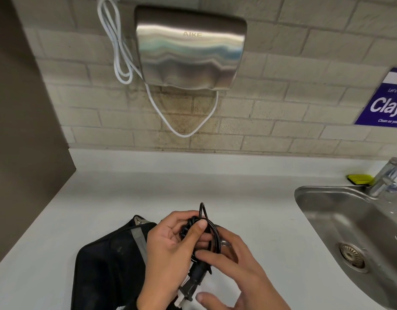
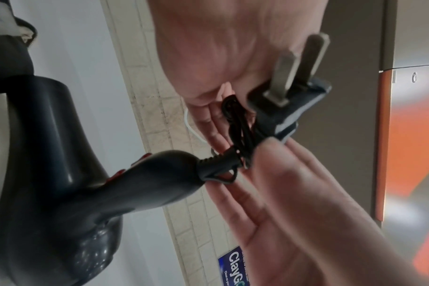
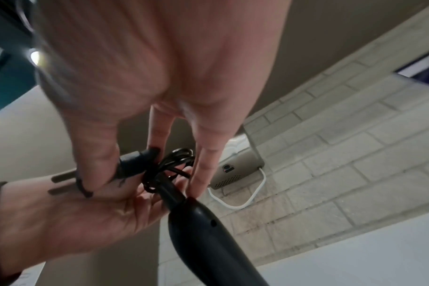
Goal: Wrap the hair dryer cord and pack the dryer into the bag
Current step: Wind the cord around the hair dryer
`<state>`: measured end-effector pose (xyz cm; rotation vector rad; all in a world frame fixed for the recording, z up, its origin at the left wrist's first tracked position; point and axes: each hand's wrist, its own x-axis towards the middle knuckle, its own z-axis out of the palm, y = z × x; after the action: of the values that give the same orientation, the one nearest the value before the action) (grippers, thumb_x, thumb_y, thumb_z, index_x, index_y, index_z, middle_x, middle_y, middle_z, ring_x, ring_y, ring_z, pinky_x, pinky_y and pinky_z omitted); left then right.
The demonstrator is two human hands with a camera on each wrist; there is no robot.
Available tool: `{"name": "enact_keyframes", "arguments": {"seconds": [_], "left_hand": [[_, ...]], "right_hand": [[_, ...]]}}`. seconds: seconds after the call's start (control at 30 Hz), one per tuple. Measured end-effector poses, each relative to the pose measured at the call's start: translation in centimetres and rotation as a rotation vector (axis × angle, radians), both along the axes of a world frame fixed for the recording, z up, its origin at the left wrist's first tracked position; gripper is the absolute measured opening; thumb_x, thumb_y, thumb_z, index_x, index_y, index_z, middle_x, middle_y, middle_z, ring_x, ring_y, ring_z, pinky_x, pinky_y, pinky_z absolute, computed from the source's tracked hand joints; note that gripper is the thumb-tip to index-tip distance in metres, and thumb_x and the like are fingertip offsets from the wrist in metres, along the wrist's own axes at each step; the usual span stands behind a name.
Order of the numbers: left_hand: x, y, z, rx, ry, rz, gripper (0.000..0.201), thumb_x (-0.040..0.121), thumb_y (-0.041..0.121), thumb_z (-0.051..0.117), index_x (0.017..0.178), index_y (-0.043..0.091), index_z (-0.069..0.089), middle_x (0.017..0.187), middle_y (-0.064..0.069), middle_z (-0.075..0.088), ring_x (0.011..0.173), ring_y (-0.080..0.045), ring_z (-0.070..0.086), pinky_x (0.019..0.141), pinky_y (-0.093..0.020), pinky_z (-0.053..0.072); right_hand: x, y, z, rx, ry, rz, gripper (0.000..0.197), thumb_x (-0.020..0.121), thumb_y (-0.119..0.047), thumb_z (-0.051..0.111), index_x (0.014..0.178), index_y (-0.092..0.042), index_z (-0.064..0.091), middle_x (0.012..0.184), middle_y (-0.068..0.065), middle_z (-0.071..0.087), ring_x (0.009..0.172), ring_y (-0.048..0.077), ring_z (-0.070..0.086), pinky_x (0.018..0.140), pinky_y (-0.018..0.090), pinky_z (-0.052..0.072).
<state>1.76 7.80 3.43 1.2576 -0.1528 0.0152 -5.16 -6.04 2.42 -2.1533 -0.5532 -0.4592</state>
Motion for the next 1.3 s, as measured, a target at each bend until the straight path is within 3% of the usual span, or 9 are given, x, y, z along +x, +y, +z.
{"name": "enact_keyframes", "arguments": {"seconds": [0.2,0.3,0.43,0.53,0.7,0.8,0.93,1.1,1.3], "left_hand": [[0.1,-0.1,-0.4,0.069,-0.060,0.026,0.016,0.077,0.003,0.075,0.092,0.007,0.073,0.082,-0.009,0.078,0.066,-0.024,0.076,0.061,-0.026,0.061],[0.4,0.2,-0.6,0.095,-0.097,0.052,0.017,0.076,0.001,0.077,0.092,0.007,0.074,0.081,-0.008,0.079,0.068,-0.023,0.077,0.065,-0.024,0.062],[0.5,0.4,-0.8,0.162,-0.145,-0.005,0.019,0.077,0.001,0.077,0.090,0.014,0.074,0.084,0.000,0.079,0.076,-0.016,0.076,0.069,-0.017,0.058],[0.4,0.5,-0.9,0.167,-0.166,-0.121,0.013,0.082,-0.001,0.072,0.089,0.006,0.064,0.097,0.003,0.079,0.092,-0.010,0.074,0.076,-0.014,0.055],[0.1,0.9,-0.5,0.118,-0.178,-0.365,0.012,0.089,0.007,0.062,0.092,0.005,0.051,0.110,0.001,0.076,0.102,-0.010,0.070,0.086,-0.027,0.057],[0.3,1.1,-0.5,0.131,-0.181,-0.364,0.017,0.086,0.016,0.065,0.092,0.006,0.052,0.096,0.003,0.076,0.086,-0.004,0.070,0.078,-0.019,0.055],[0.6,1.6,-0.9,0.146,-0.189,-0.389,0.027,0.083,0.022,0.073,0.092,0.009,0.051,0.075,-0.002,0.068,0.065,-0.012,0.063,0.071,-0.027,0.055],[0.6,1.7,-0.1,0.175,-0.184,-0.440,0.041,0.076,0.011,0.078,0.109,0.012,0.053,0.080,0.005,0.070,0.059,-0.012,0.058,0.066,-0.023,0.053],[0.4,1.8,0.1,0.376,-0.349,-0.315,0.019,0.082,0.014,0.077,0.095,0.018,0.064,0.080,0.015,0.073,0.067,0.001,0.066,0.066,-0.012,0.050]], "right_hand": [[-0.3,0.6,0.6,0.107,-0.201,-0.292,0.018,0.078,-0.020,0.073,0.083,-0.037,0.074,0.132,-0.001,0.056,0.114,0.019,0.060,0.088,0.026,0.050],[-0.8,0.7,1.9,0.412,-0.226,-0.221,0.012,0.074,-0.011,0.076,0.076,-0.023,0.075,0.102,0.005,0.072,0.094,0.029,0.070,0.076,0.033,0.055],[-1.0,1.0,3.9,0.886,-0.015,-0.219,0.014,0.065,-0.012,0.085,0.069,-0.016,0.073,0.073,0.017,0.076,0.074,0.036,0.074,0.066,0.030,0.060],[-0.4,0.3,4.8,1.105,0.151,-0.173,0.043,0.047,-0.041,0.093,0.070,-0.014,0.069,0.070,0.023,0.073,0.074,0.042,0.073,0.062,0.037,0.061],[0.5,-0.3,5.8,1.323,0.334,-0.117,0.053,0.037,-0.039,0.096,0.075,-0.012,0.070,0.074,0.017,0.072,0.078,0.038,0.074,0.060,0.031,0.061],[1.0,-0.7,6.4,1.386,0.349,-0.158,0.035,0.053,-0.030,0.090,0.076,-0.012,0.069,0.075,0.013,0.072,0.078,0.033,0.075,0.060,0.029,0.061],[1.4,-1.3,6.8,1.441,0.352,-0.178,0.008,0.079,-0.014,0.058,0.083,-0.008,0.060,0.073,0.007,0.072,0.075,0.024,0.076,0.058,0.024,0.060],[1.9,-1.4,6.8,1.434,0.369,-0.203,0.009,0.087,-0.013,0.054,0.088,-0.005,0.059,0.074,0.005,0.072,0.078,0.021,0.076,0.061,0.023,0.060],[2.4,-1.7,6.2,1.351,0.276,-0.286,0.007,0.086,-0.010,0.060,0.092,-0.007,0.060,0.086,0.007,0.067,0.077,0.023,0.075,0.061,0.024,0.059]]}}
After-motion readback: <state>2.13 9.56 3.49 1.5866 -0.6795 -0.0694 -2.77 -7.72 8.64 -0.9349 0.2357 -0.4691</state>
